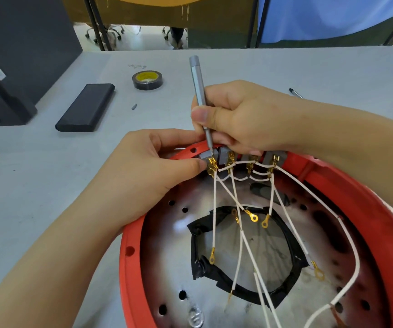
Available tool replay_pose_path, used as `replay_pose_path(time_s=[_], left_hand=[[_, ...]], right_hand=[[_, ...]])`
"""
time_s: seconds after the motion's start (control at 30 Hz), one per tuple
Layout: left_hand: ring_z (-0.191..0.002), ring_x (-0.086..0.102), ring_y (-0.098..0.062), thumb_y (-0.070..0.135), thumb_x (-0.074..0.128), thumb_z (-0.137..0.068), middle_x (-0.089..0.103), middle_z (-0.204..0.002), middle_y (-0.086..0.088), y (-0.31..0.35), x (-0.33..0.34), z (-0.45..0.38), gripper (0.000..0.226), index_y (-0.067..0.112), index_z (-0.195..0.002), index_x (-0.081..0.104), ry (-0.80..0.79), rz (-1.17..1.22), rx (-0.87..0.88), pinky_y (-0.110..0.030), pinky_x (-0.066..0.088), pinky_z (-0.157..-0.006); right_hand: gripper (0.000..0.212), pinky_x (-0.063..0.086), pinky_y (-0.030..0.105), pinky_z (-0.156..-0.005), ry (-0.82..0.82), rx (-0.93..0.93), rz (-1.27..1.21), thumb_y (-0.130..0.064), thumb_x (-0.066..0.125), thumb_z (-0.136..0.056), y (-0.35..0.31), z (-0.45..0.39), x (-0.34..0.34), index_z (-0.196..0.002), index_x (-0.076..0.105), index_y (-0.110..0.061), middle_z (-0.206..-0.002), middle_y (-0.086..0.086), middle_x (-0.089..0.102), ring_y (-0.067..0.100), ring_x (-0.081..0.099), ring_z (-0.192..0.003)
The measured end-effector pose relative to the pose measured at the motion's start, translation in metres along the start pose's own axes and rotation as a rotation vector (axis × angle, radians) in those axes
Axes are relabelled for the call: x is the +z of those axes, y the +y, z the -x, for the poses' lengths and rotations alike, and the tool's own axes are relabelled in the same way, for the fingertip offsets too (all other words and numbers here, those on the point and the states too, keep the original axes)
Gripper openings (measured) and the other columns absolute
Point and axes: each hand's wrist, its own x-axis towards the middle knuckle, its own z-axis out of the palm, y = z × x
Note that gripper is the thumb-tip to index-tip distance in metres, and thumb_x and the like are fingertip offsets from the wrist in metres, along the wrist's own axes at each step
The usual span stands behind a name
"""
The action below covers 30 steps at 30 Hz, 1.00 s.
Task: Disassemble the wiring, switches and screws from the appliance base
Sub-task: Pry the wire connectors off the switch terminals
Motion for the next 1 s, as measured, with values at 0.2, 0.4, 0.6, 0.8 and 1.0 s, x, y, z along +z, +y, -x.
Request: replay_pose_path(time_s=[0.2, 0.4, 0.6, 0.8, 1.0], left_hand=[[-0.085, 0.071, -0.006, 0.011, 0.071, -0.078, 0.075, -0.089, 0.013, 0.000, 0.000, -0.001, 0.029, 0.034, -0.096, 0.075, -0.006, 0.004, 0.003, -0.015, 0.052, -0.079], [-0.082, 0.070, -0.001, 0.010, 0.070, -0.080, 0.075, -0.088, 0.015, -0.001, 0.000, 0.001, 0.032, 0.035, -0.099, 0.074, -0.020, 0.011, -0.001, -0.007, 0.049, -0.070], [-0.084, 0.070, -0.002, 0.008, 0.070, -0.080, 0.075, -0.089, 0.014, -0.001, 0.000, 0.000, 0.032, 0.033, -0.099, 0.074, -0.020, 0.028, -0.003, -0.011, 0.051, -0.075], [-0.086, 0.071, -0.004, 0.010, 0.070, -0.080, 0.075, -0.090, 0.013, -0.001, -0.001, 0.000, 0.031, 0.034, -0.100, 0.074, -0.027, 0.023, 0.002, -0.015, 0.052, -0.079], [-0.084, 0.071, -0.006, 0.008, 0.070, -0.078, 0.075, -0.087, 0.011, -0.001, 0.000, -0.001, 0.029, 0.030, -0.098, 0.075, -0.013, 0.043, -0.005, -0.015, 0.053, -0.079]], right_hand=[[0.027, 0.030, 0.014, -0.032, 0.027, -0.011, -0.020, -0.025, 0.041, -0.101, 0.004, 0.001, 0.001, -0.077, 0.050, -0.017, -0.041, -0.010, 0.045, 0.006, 0.036, -0.026], [0.026, 0.036, 0.008, -0.041, 0.152, -0.106, -0.078, -0.020, 0.041, -0.101, 0.016, 0.012, 0.010, -0.078, 0.051, -0.019, -0.044, -0.019, 0.048, -0.004, 0.049, -0.040], [0.026, 0.034, 0.007, -0.040, 0.162, -0.104, -0.058, -0.020, 0.041, -0.101, 0.014, 0.012, 0.010, -0.077, 0.051, -0.020, -0.044, -0.019, 0.049, -0.004, 0.049, -0.039], [0.029, 0.035, 0.008, -0.039, 0.152, -0.092, -0.043, -0.021, 0.042, -0.101, 0.012, 0.010, 0.009, -0.072, 0.048, -0.021, -0.042, -0.017, 0.047, -0.003, 0.049, -0.038], [0.029, 0.029, 0.009, -0.033, 0.091, -0.033, 0.023, -0.027, 0.043, -0.100, 0.006, 0.000, 0.004, -0.076, 0.053, -0.015, -0.040, -0.010, 0.045, 0.001, 0.045, -0.029]])
